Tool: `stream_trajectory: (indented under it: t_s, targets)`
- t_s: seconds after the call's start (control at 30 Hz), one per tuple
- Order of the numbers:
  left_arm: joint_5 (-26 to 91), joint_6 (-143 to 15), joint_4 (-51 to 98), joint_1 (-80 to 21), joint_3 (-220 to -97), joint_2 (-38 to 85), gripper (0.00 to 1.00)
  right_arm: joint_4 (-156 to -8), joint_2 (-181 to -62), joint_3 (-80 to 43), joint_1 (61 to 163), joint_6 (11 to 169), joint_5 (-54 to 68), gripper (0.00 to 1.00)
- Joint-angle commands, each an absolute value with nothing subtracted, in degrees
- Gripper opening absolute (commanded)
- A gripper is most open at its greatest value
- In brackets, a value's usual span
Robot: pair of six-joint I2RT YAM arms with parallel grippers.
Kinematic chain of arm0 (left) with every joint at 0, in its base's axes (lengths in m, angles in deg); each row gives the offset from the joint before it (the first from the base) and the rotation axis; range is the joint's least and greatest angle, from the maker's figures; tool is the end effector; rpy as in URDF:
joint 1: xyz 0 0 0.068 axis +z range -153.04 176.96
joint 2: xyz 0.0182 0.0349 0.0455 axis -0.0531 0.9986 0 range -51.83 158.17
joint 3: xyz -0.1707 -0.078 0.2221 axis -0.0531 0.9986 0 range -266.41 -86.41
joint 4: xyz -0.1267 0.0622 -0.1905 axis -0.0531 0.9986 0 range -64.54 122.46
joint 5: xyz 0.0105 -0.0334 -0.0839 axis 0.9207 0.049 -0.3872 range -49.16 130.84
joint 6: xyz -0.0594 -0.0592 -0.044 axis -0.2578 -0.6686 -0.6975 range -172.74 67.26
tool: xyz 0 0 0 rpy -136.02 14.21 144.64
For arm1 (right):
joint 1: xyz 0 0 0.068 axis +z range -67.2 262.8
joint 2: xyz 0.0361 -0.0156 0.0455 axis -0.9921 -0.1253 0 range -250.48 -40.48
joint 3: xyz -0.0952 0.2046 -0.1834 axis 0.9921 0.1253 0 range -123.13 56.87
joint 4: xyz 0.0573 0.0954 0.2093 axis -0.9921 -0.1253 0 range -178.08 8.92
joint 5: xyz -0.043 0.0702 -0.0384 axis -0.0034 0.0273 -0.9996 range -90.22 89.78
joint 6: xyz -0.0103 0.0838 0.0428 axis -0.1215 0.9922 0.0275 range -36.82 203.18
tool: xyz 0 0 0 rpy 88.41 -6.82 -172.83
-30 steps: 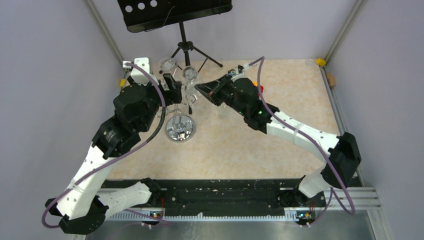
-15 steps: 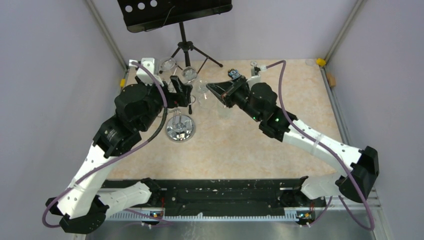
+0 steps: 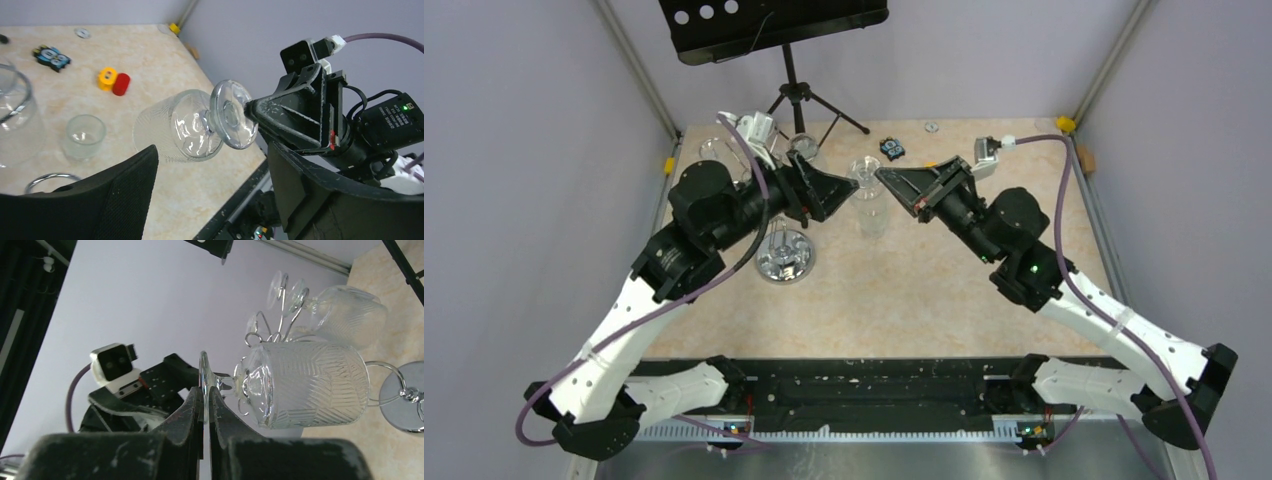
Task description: Take the wine glass off the wine glass rack
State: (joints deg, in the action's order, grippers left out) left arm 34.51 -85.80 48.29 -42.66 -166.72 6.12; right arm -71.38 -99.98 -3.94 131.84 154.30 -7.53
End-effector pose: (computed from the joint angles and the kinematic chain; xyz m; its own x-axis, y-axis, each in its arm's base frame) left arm 0.1547 -0.1403 0.4904 -0.3974 -0.3748 -0.8376 0.5989 0.5857 -0.5462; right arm 0.1721 0.1815 0.4522 -0.5907 0.7512 -0.2947 -0.3343 0.1046 0.9366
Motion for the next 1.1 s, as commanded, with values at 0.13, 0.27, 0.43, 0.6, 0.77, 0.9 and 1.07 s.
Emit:
stream_trajectory:
  t_s: [0.13, 0.27, 0.43, 0.6, 0.77, 0.9, 1.07]
  targets:
    - [22.99, -94.40, 37.08, -42.42, -163.84, 7.71, 0.89, -65.03, -93.01, -2.70, 130.99, 152.77, -10.07, 0.00]
    - [20.11, -97.60, 30.86, -42.36, -160.38, 7.14, 0.93, -60.75, -89.31, 1.11, 130.94, 154.45, -15.94, 0.00]
    - [17.99, -101.90, 26.11, -42.37, -158.74, 8.24, 0.93, -58.24, -85.20, 2.00, 130.63, 154.15, -20.65, 0.00]
    - [17.07, -108.08, 19.12, -42.35, -157.80, 10.50, 0.91, -55.61, -82.13, 1.66, 130.62, 152.92, -22.92, 0.00]
    - [14.40, -118.31, 13.08, -42.17, -160.73, 16.42, 0.90, -52.36, -80.03, 2.45, 130.61, 155.52, -21.34, 0.00]
    - [10.07, -129.04, 1.56, -42.16, -162.05, 22.48, 0.89, -48.22, -78.38, 4.68, 130.66, 158.31, -19.95, 0.00]
    - [8.81, -135.74, -5.89, -41.89, -164.00, 26.57, 0.87, -48.56, -78.53, 3.97, 130.63, 159.41, -18.27, 0.00]
